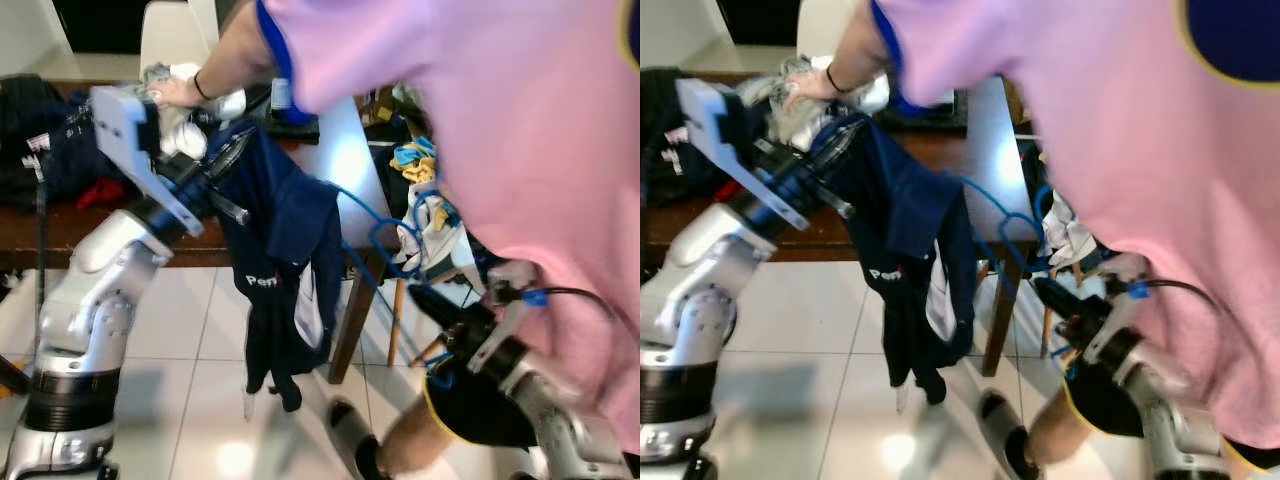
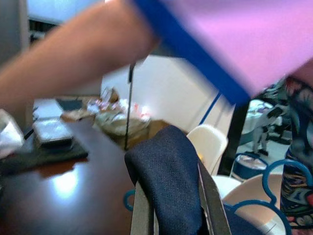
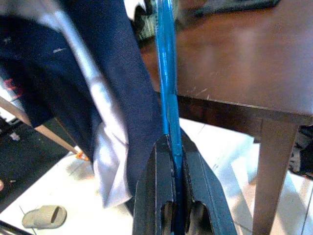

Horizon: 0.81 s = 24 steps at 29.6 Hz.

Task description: Hang hanger

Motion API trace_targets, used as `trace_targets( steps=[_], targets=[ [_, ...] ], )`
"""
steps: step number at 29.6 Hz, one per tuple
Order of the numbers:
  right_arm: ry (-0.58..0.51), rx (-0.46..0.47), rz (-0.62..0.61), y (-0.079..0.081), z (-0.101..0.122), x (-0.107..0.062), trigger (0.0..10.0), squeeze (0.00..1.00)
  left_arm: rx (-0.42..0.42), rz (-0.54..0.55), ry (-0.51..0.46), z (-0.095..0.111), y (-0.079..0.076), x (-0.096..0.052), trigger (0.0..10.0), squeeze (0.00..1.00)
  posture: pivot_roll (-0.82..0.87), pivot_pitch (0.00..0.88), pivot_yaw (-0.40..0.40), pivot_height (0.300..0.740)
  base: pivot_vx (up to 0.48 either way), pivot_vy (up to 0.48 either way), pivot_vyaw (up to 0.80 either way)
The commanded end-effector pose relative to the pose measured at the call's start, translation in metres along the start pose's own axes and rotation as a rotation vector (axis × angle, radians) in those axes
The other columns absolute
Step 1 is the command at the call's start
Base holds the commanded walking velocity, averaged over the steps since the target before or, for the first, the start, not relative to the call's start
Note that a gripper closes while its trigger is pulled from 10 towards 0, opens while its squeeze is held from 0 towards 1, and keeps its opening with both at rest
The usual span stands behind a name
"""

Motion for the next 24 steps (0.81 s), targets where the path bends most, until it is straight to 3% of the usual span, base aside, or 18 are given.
trace_targets(
  steps=[1, 8, 16, 24],
  targets=[
    [0.015, 0.012, -0.003, 0.000, -0.003, -0.005, 10.0, 0.00, 0.004, -0.033, -0.015, 0.005, -0.008, 0.000, 10.0, 0.00, 0.04, 0.118, -0.027, 0.740, 0.000, 0.000, 0.00],
    [0.031, 0.001, 0.031, 0.003, -0.005, -0.008, 10.0, 0.00, 0.000, -0.072, -0.022, 0.010, -0.015, 0.001, 10.0, 0.00, 0.04, 0.121, -0.031, 0.740, 0.000, 0.000, 0.00],
    [0.049, -0.026, -0.025, -0.003, -0.006, -0.006, 10.0, 0.00, 0.028, 0.007, -0.040, 0.017, -0.003, 0.003, 10.0, 0.00, 0.04, 0.122, -0.030, 0.740, 0.000, 0.000, 0.00],
    [0.040, -0.028, -0.034, -0.004, -0.004, -0.004, 10.0, 0.00, 0.037, 0.027, -0.048, 0.017, -0.002, 0.005, 10.0, 0.00, 0.04, 0.120, -0.032, 0.740, 0.000, 0.000, 0.00]
  ],
)
Point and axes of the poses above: a point about 5 cm out from each wrist's last joint towards the gripper, its own x axis pointing out of the wrist towards the gripper, its own z axis along the axis of the wrist's last joint, y = z × x, the point moved 3 cm from there along x, pointing out of the wrist towards the gripper, and after that the axes turned 15 degrees about -x, right-handed, at the moved point
